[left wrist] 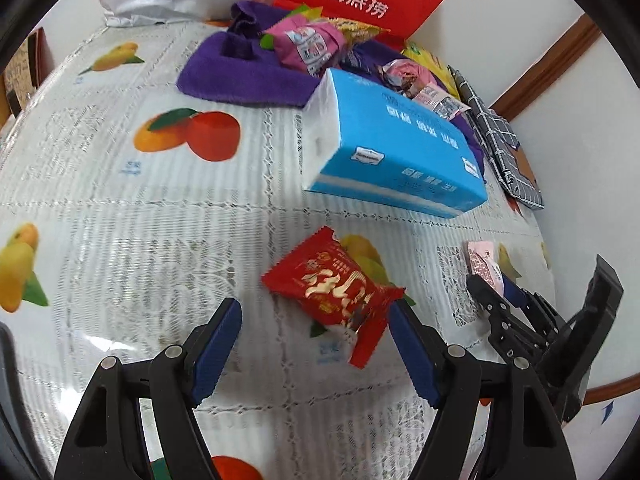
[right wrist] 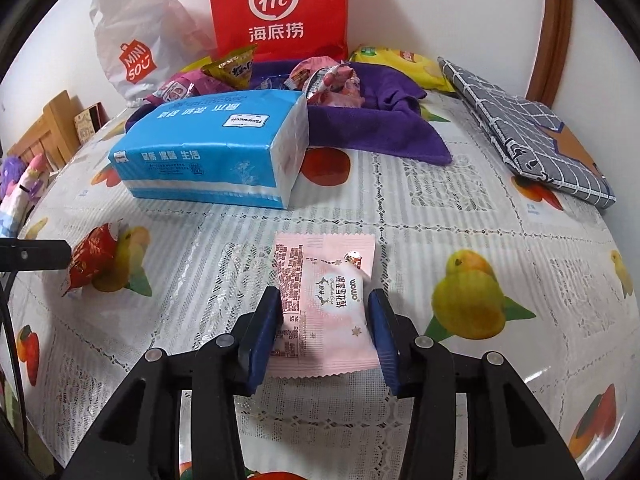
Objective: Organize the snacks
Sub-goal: 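Grasp the red candy packet with the left tool while the right tool holds the pink packet, then carry the red packet and pink packet over the purple towel with both tools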
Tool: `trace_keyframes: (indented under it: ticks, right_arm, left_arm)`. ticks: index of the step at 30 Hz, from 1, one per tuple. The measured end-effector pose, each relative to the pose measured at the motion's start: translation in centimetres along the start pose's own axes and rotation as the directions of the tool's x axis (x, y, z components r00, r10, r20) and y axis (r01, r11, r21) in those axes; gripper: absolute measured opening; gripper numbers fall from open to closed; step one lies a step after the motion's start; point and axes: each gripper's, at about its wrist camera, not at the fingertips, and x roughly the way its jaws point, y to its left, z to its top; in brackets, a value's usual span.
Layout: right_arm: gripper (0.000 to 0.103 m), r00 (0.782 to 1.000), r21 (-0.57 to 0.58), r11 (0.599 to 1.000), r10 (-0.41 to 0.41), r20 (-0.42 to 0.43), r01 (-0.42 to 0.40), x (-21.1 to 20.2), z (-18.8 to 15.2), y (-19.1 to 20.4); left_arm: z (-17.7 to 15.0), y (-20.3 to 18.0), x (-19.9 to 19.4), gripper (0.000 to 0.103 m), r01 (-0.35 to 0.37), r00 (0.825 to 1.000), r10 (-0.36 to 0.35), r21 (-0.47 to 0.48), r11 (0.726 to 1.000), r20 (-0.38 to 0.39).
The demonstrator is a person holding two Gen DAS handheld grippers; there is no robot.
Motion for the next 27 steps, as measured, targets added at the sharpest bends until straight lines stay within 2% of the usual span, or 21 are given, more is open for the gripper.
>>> trace_keyframes:
  ticks: [4,6,12,16,20,23,27]
  right_arm:
    - [0.045,1.000,0.003,1.000,0.006,0.011,-0.006,-0.1,-0.2,-0.1]
    - [0.045,1.000,0.006,1.000,0.009,0.017,-0.009,-0.1,-0.3,-0.2]
    - [0.045,1.000,0.001,1.000,0.001,0.024,-0.001,-0.1,-0.4,0.0]
    - [0.045,1.000,0.005,1.000,0.007,0.026,-0.007,-0.1,-0.4,0.0]
    - [0.045,1.000,0.004,1.000,0.006,0.026,-0.006,-0.1,-0.4,0.0]
    - [0.046,1.000,0.006,1.000,0.008,0.026,-0.008,-0.1,-0.4,0.0]
    - [0.047,1.000,0.007,1.000,0.008,0.026,-0.008,-0.1,-0.3,0.0]
  left_arm:
    - [0.5,-0.6,0.6,0.073,0.030,1.000,-0.030,-0.013,0.999,-0.004]
    - [0.8,-0.9,1.0,0.073,0.021,1.000,-0.021,-0.010,1.000,-0.004]
    - [1.7,-2.2,2.1,0.073,-0.029,0.999,0.029,0.010,1.000,0.019]
    - [1.5,-3.3,2.7,0.073,-0.114,0.992,0.110,0.064,0.991,0.058]
    - [0.6,-4.5,2.9,0.060,-0.220,0.973,0.206,0.161,0.962,0.102]
    - [0.0,-4.3,2.5,0.041,-0.289,0.953,0.264,0.184,0.940,0.150]
    - [0.1,-3.2,2.0,0.040,-0.238,0.963,0.213,0.158,0.958,0.163]
